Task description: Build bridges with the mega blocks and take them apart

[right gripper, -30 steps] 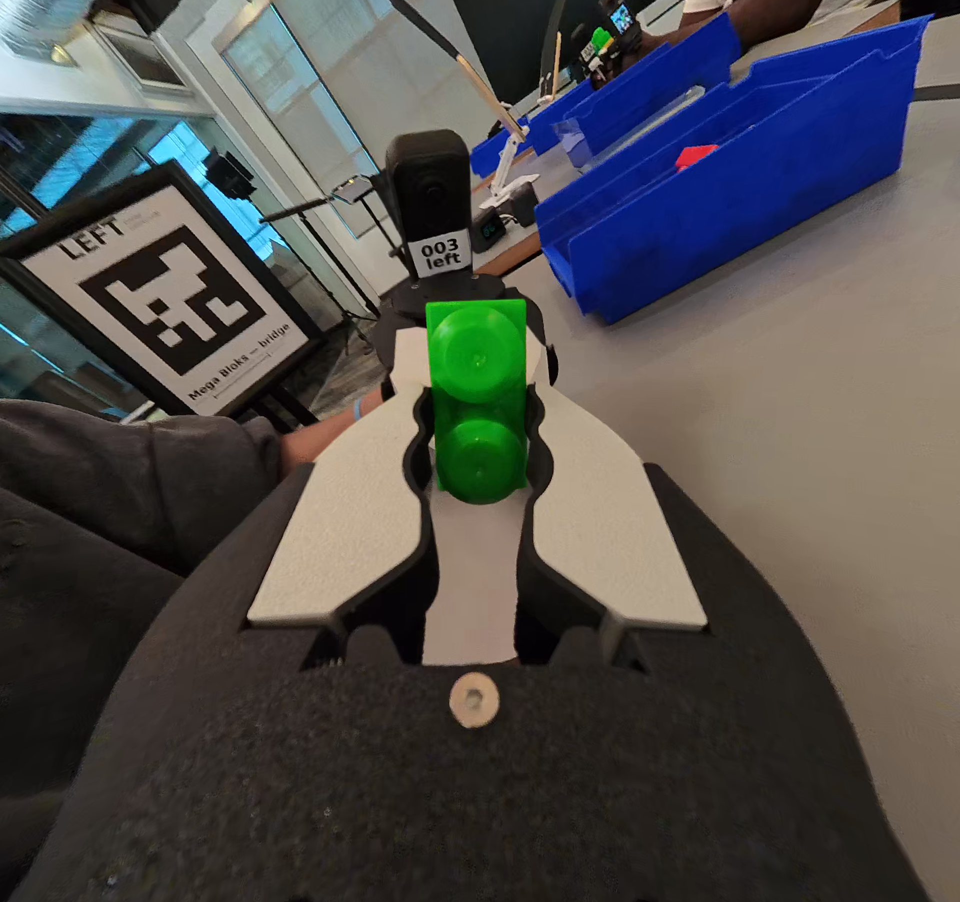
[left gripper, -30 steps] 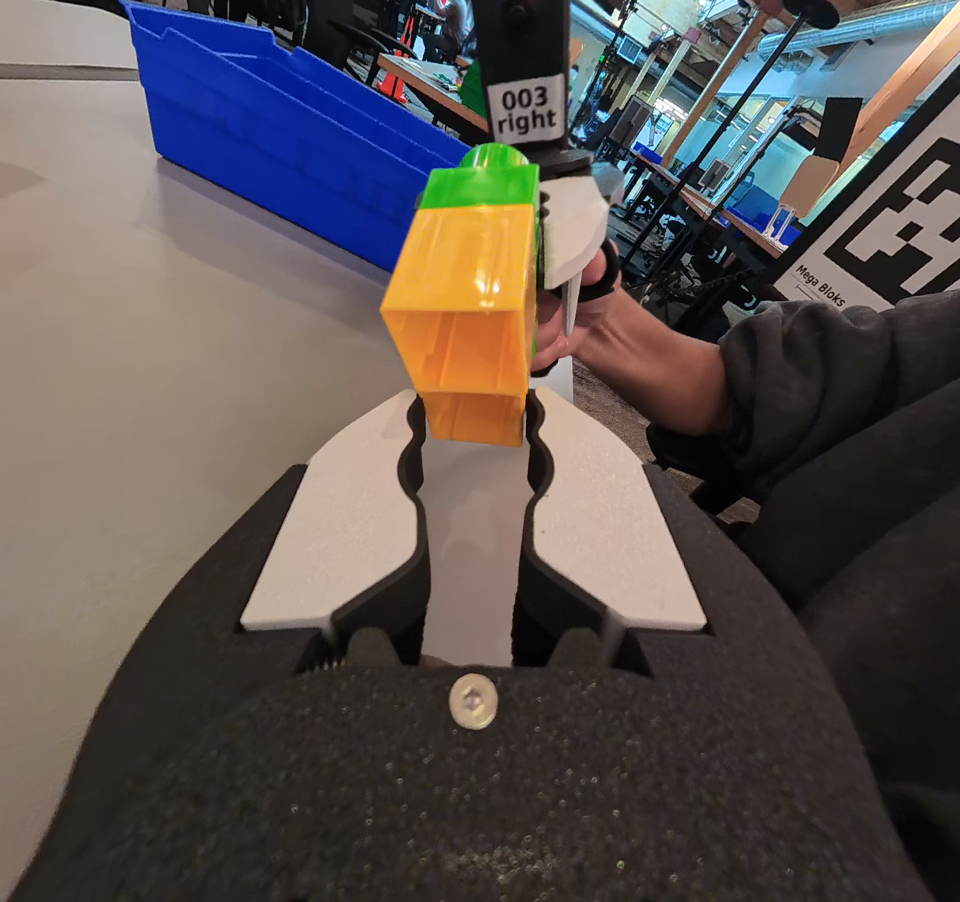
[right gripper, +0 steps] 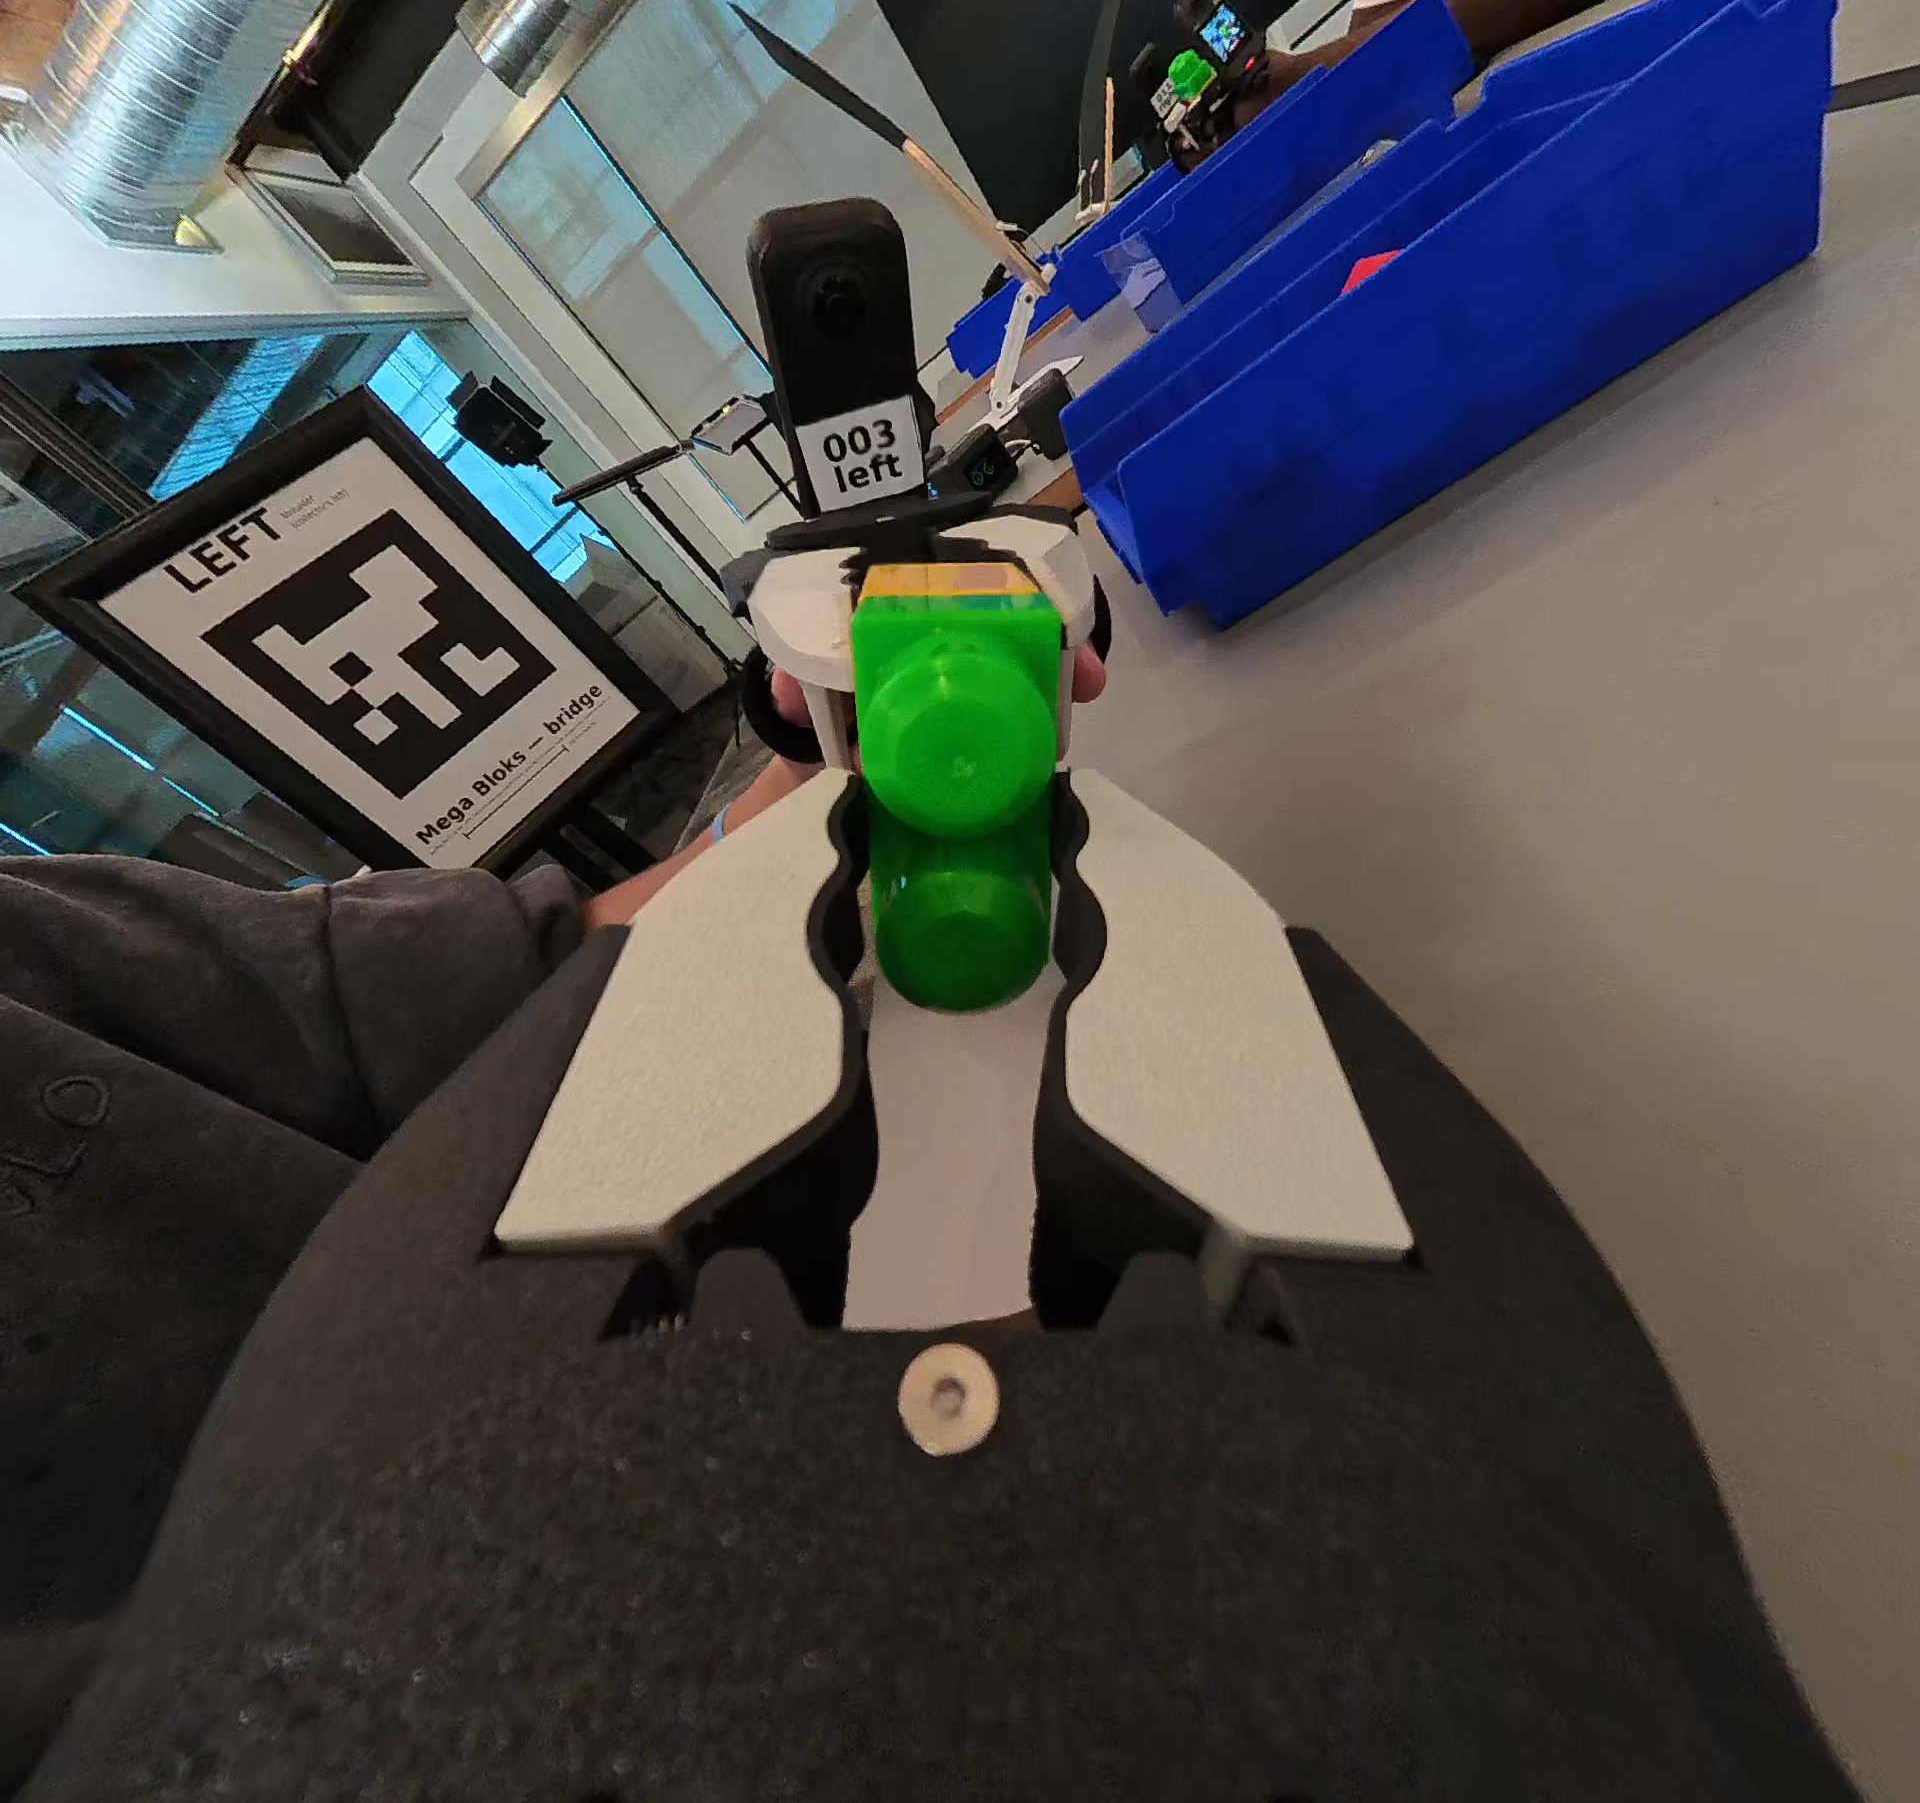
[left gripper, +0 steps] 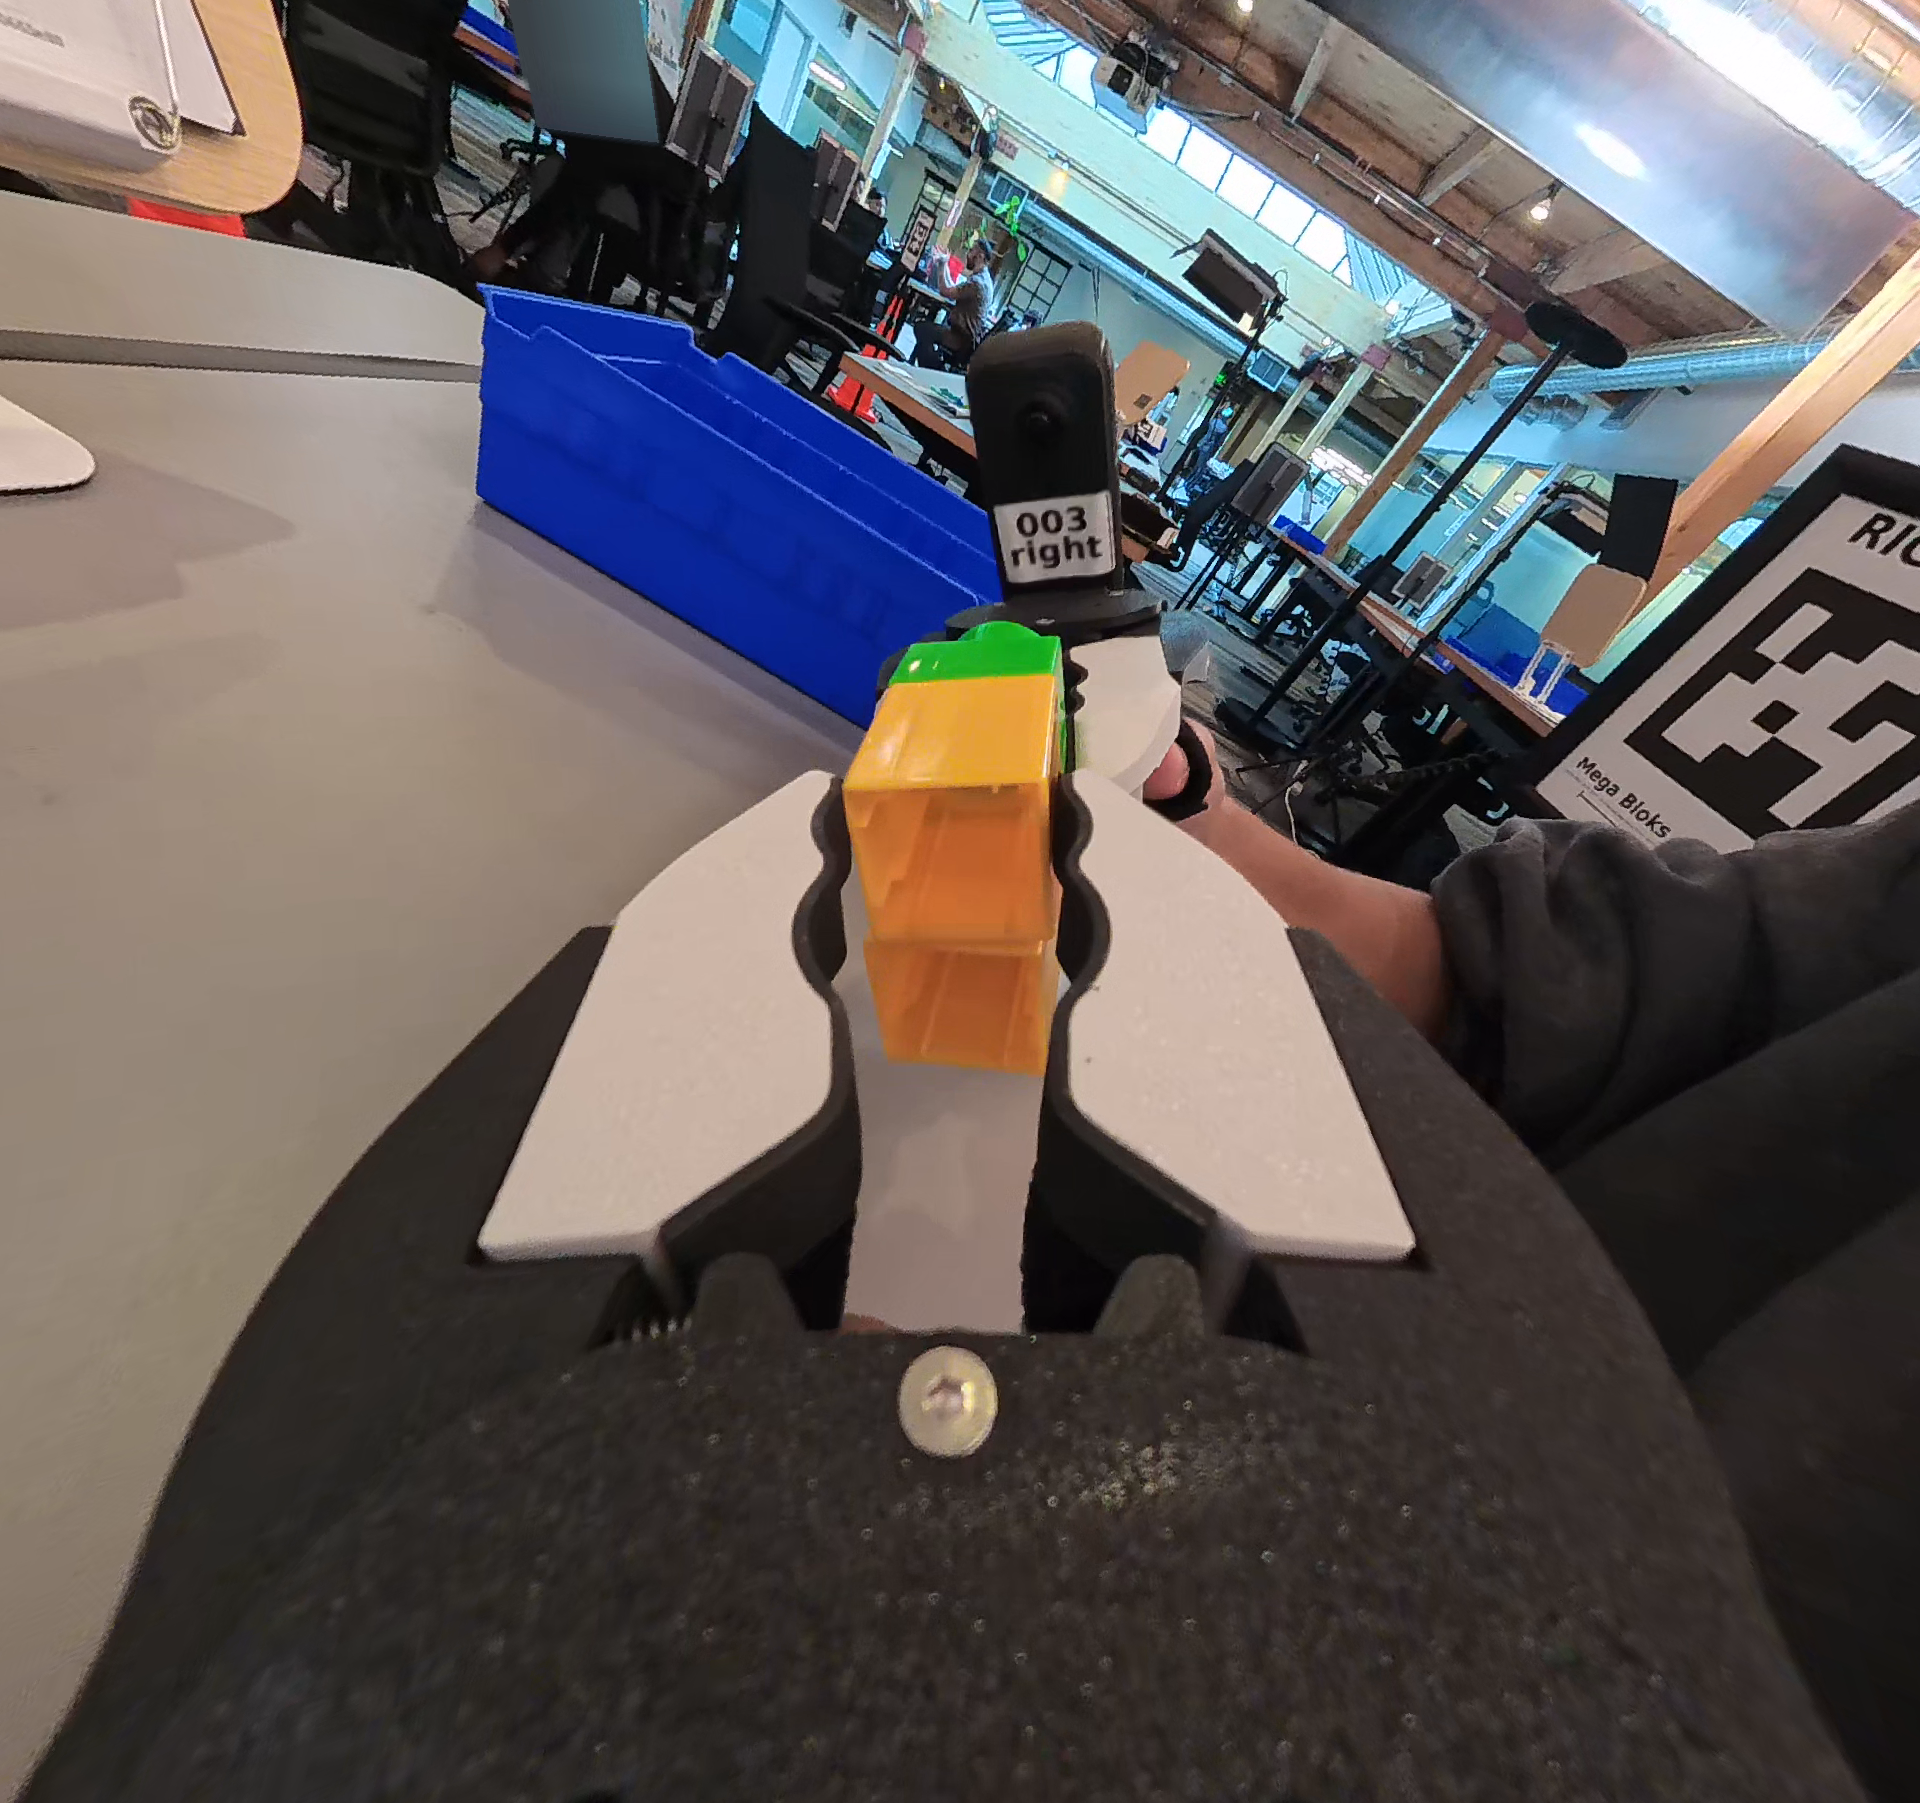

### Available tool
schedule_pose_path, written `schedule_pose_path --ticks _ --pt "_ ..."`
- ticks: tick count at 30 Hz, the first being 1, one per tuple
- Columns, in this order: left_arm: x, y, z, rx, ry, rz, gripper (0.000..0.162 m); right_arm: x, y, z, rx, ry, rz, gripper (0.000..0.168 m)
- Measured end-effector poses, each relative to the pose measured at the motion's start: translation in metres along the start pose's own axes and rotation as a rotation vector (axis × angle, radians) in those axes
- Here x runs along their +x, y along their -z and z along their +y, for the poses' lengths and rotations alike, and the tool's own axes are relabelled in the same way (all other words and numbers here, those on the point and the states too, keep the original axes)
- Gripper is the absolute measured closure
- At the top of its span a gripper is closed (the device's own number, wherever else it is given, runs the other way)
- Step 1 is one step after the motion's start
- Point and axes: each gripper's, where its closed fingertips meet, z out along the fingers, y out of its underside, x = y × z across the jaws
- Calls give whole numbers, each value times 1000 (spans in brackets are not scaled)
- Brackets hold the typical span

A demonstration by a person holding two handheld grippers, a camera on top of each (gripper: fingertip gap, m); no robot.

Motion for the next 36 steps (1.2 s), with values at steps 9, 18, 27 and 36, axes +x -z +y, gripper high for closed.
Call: schedule_pose_path --ticks 9,18,27,36 --pt "3 1 1 1 27 14 105 0 8 -12 93 -94 -68 134" --pt "9 -4 24 -45 33 42 125 -6 5 -11 62 -35 -47 135" --pt "12 -2 23 -32 37 63 126 0 5 9 -70 56 -4 131" --pt "8 -8 33 -45 55 57 126 0 7 0 -7 15 -9 134"
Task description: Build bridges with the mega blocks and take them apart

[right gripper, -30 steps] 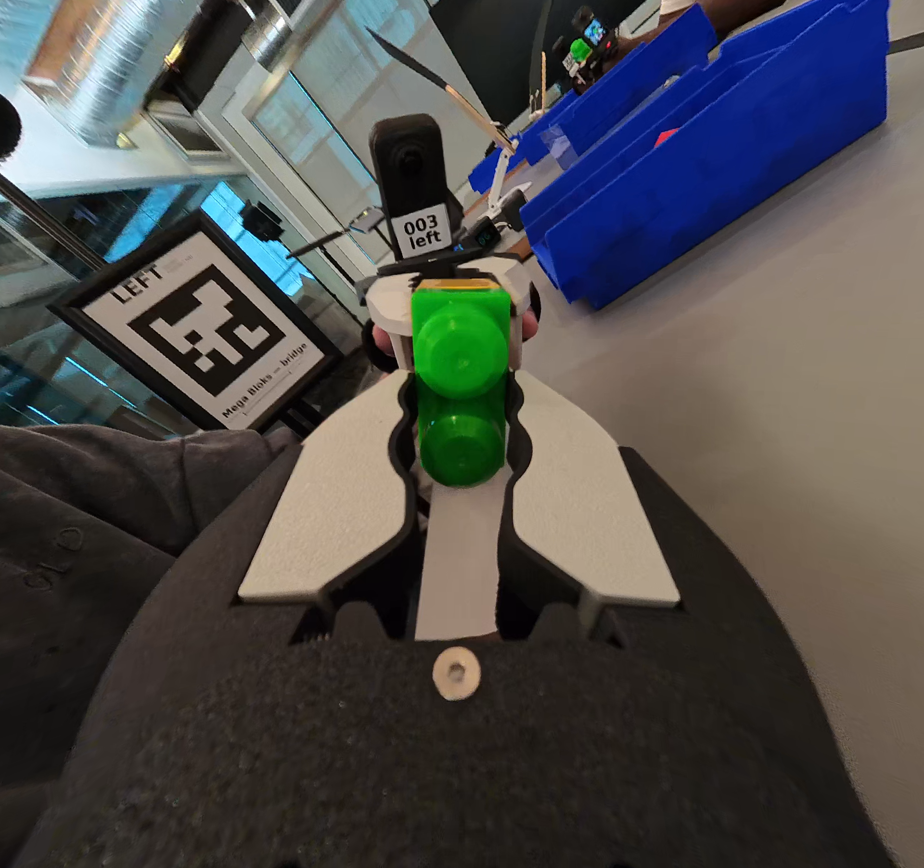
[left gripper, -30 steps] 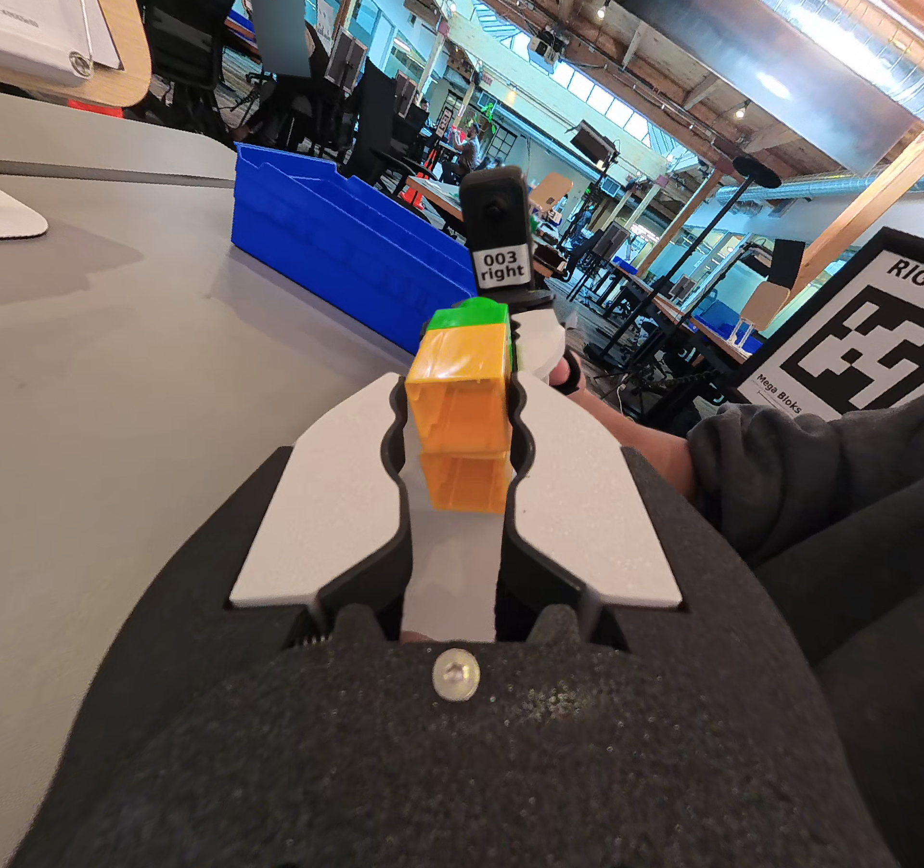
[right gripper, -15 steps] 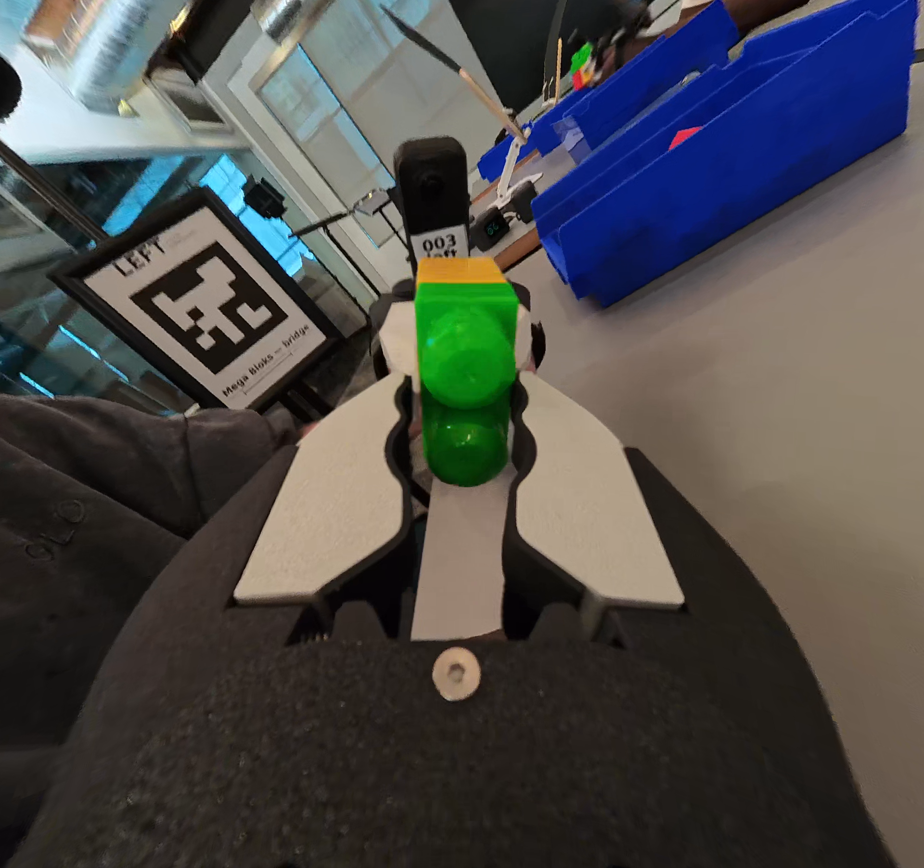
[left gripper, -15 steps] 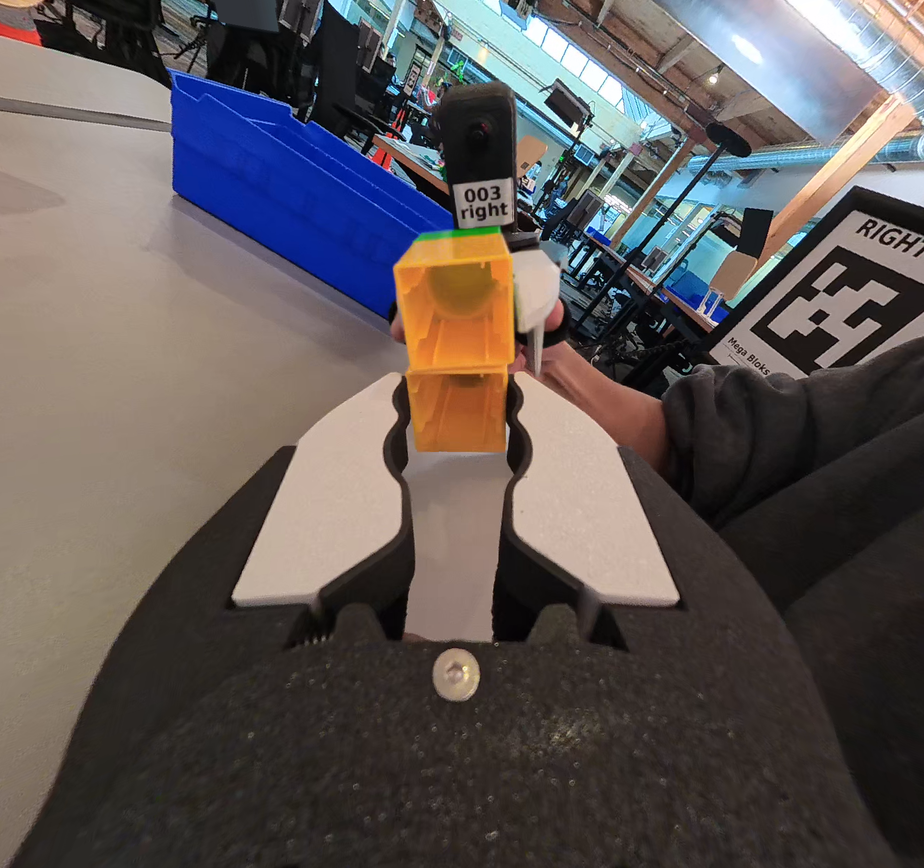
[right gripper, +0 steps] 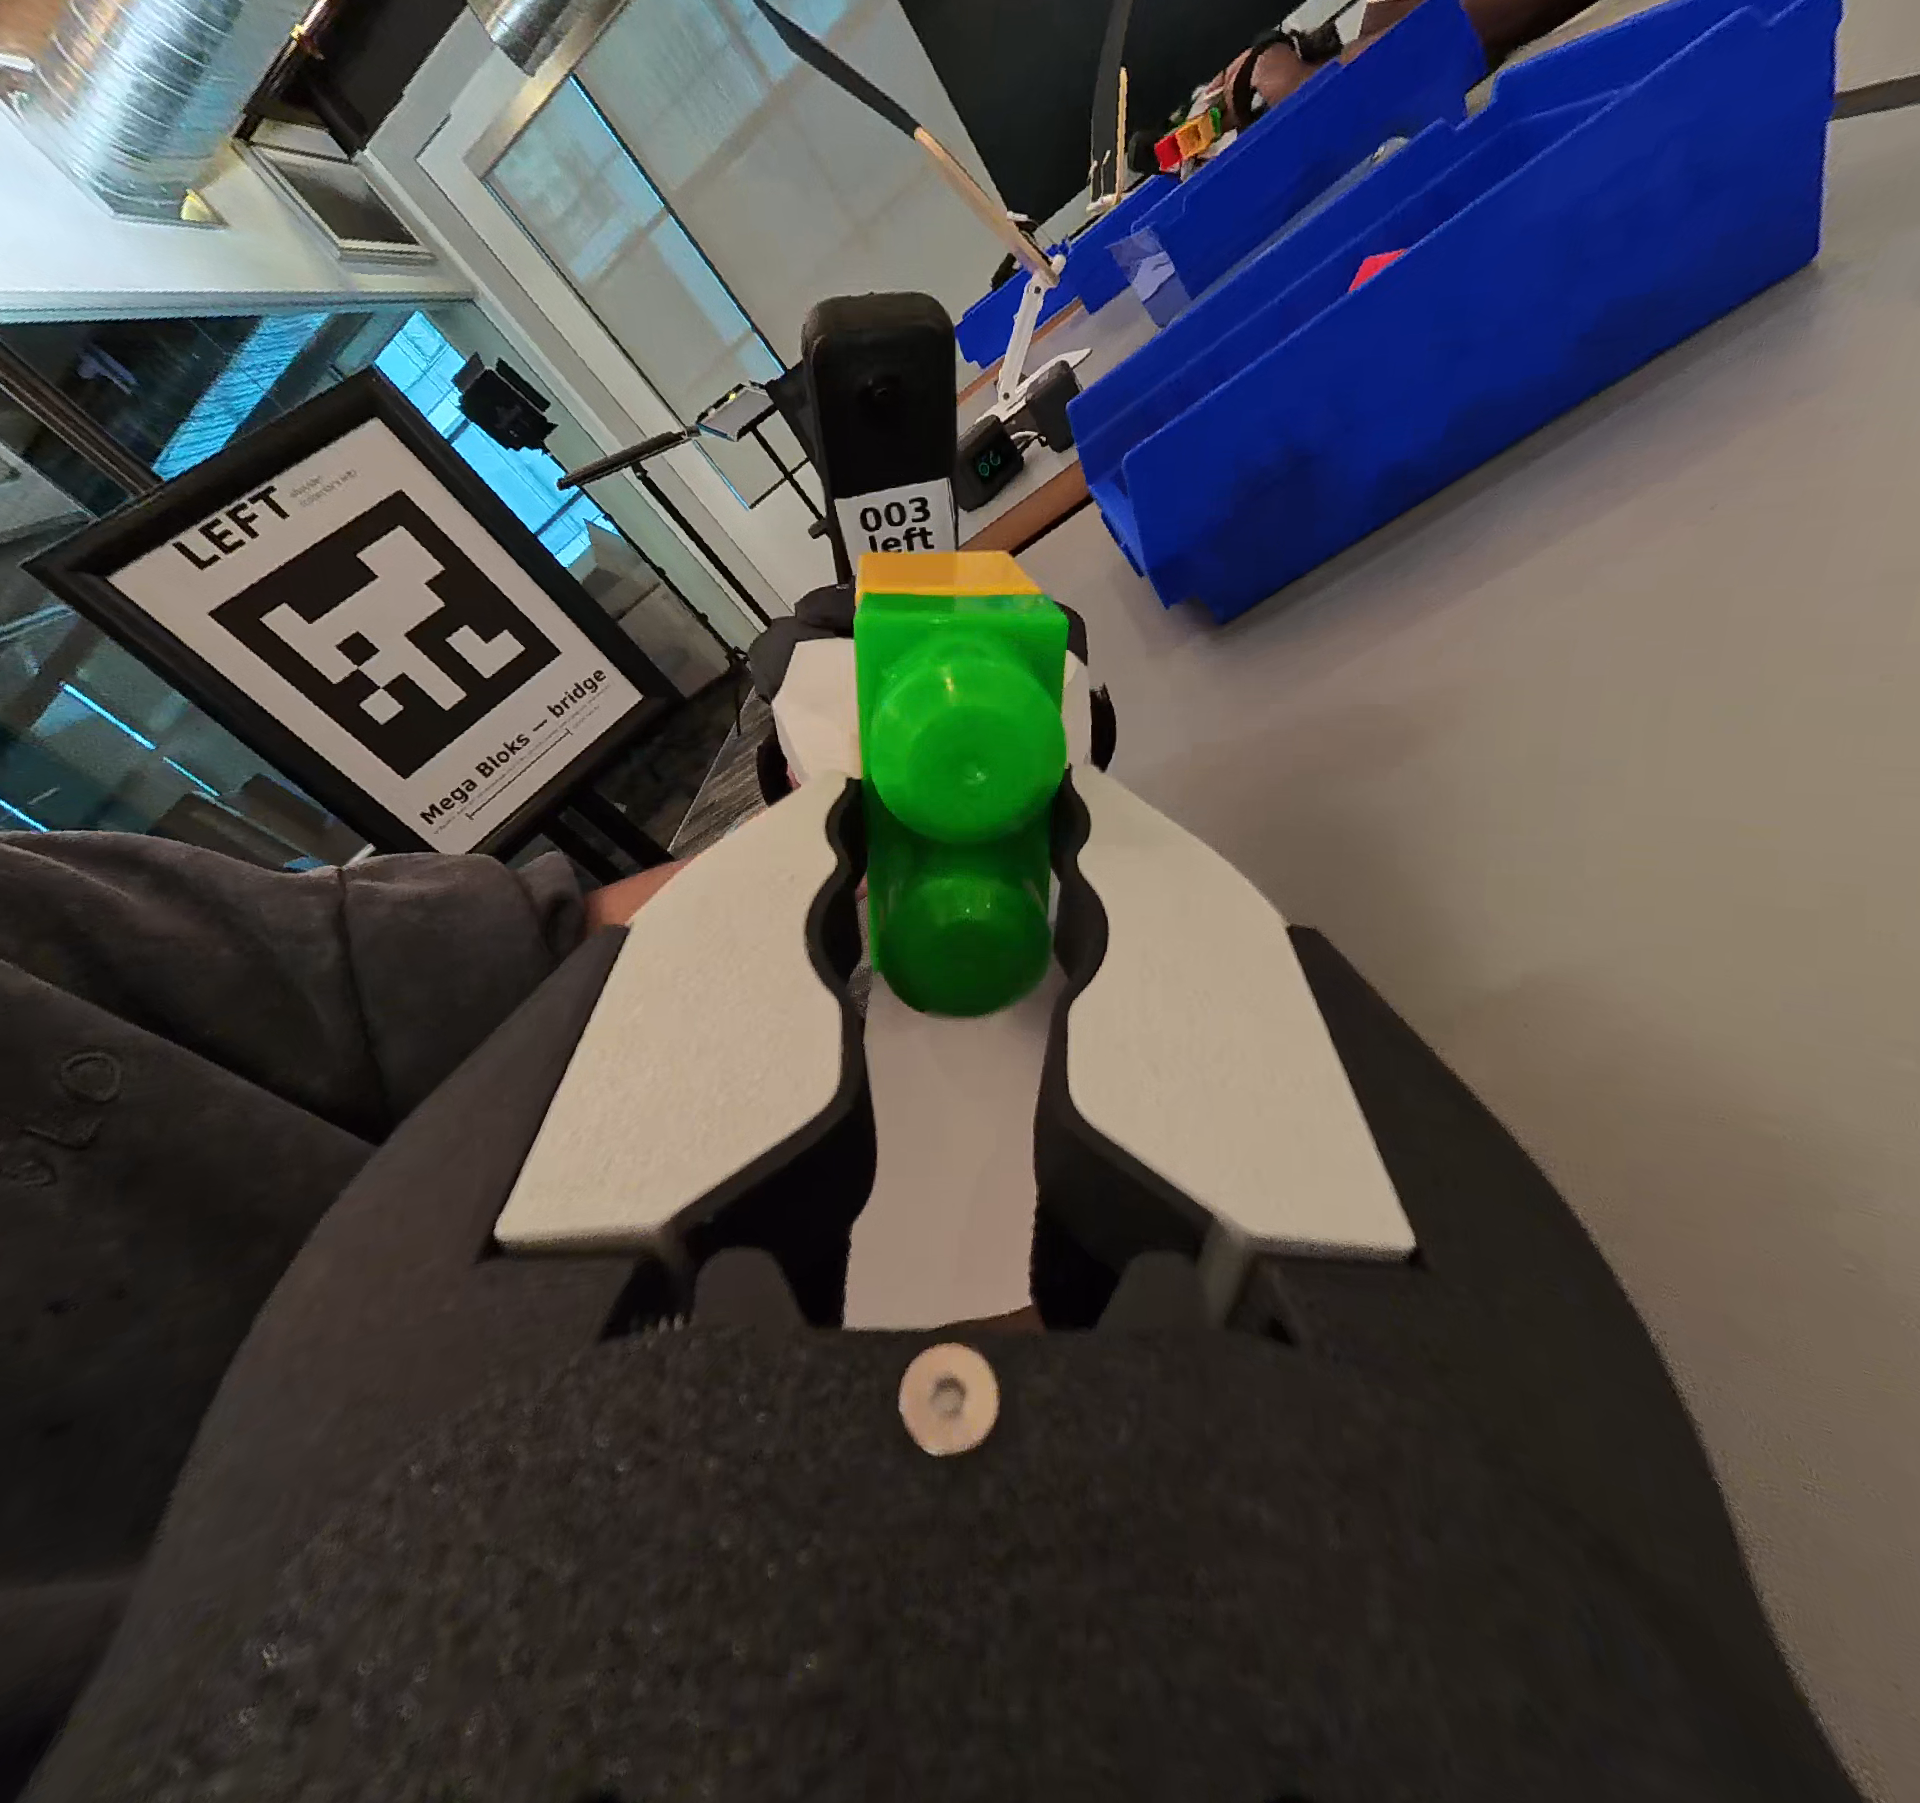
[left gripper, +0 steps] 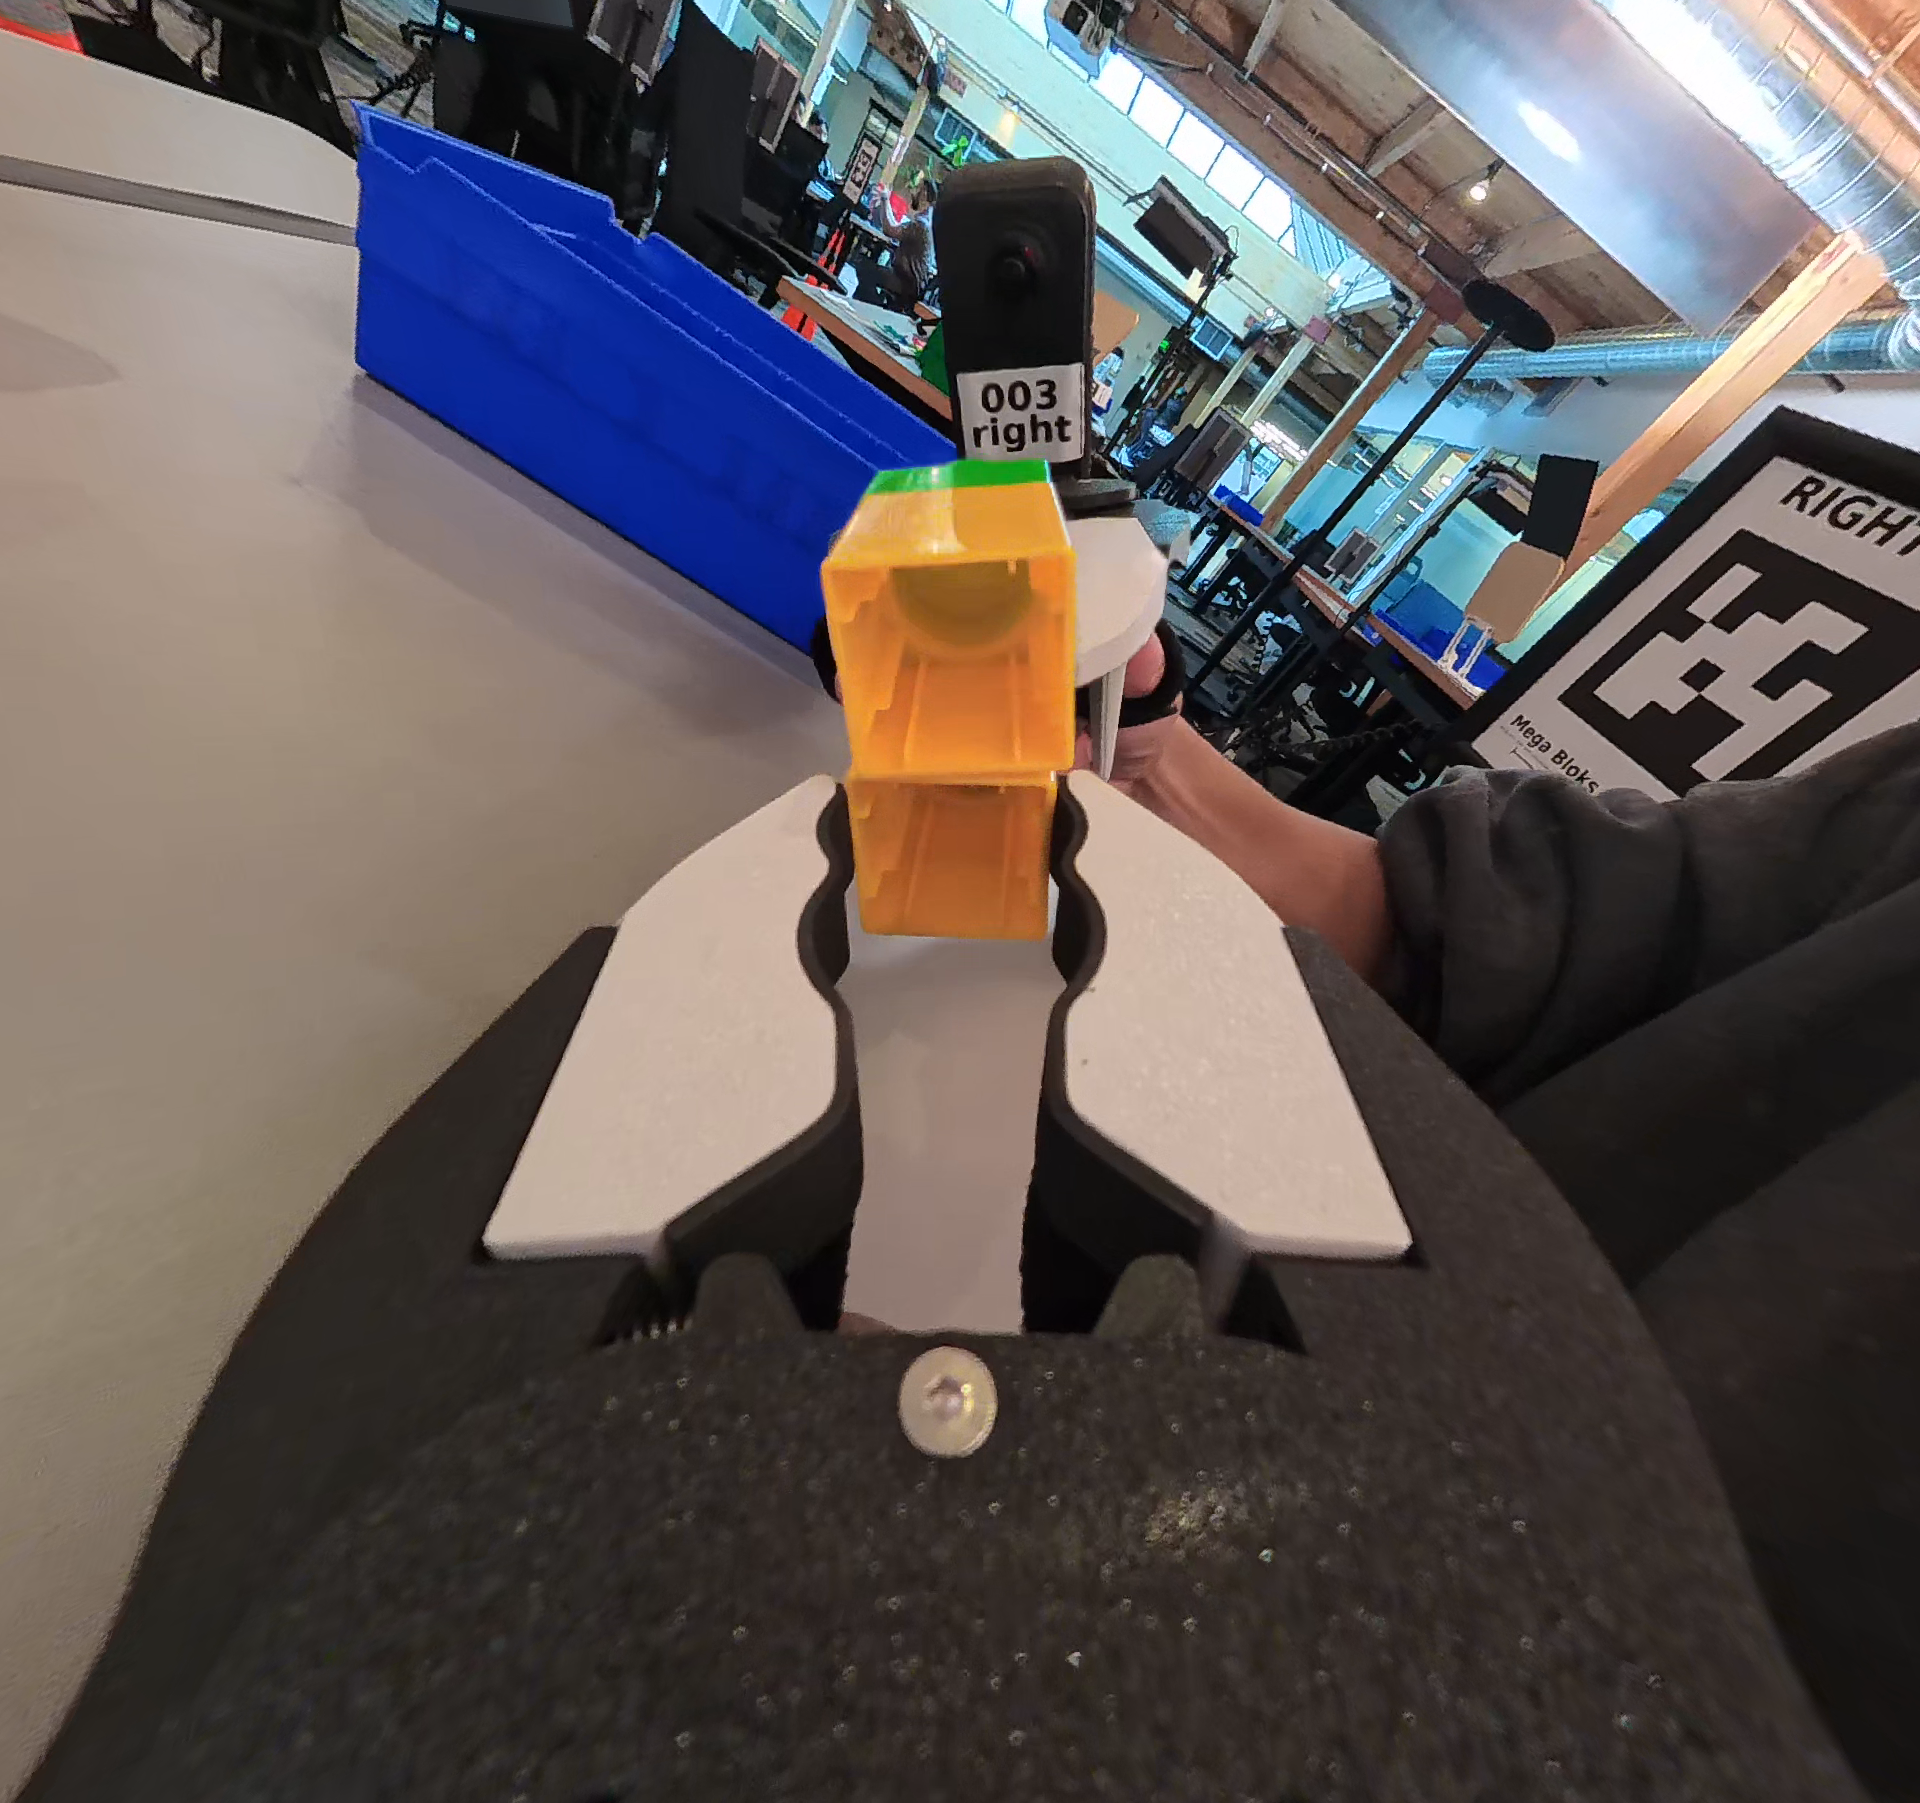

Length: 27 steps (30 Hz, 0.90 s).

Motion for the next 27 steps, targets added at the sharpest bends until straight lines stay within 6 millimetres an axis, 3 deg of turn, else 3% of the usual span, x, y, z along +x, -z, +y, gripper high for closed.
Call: schedule_pose_path --ticks 15,16,17,18,20,23,25,27 --pt "-2 -2 -5 49 32 12 125 0 -1 -11 38 49 56 134" --pt "0 -1 -7 56 28 20 124 -1 2 -15 48 51 59 134" --pt "1 0 -6 50 21 20 111 -1 8 -21 62 57 78 134" --pt "-3 3 -6 40 11 0 101 -2 15 -28 71 67 100 134" --pt "-20 13 -5 25 -33 -109 98 -3 35 -45 85 107 191 134" --pt "-64 33 -13 17 -202 -451 93 -9 76 -80 117 179 379 134" --pt "-84 45 -22 37 -264 -642 92 -8 118 -107 122 196 565 134" --pt "-94 53 -33 86 -307 -756 92 10 176 -135 86 182 819 134"
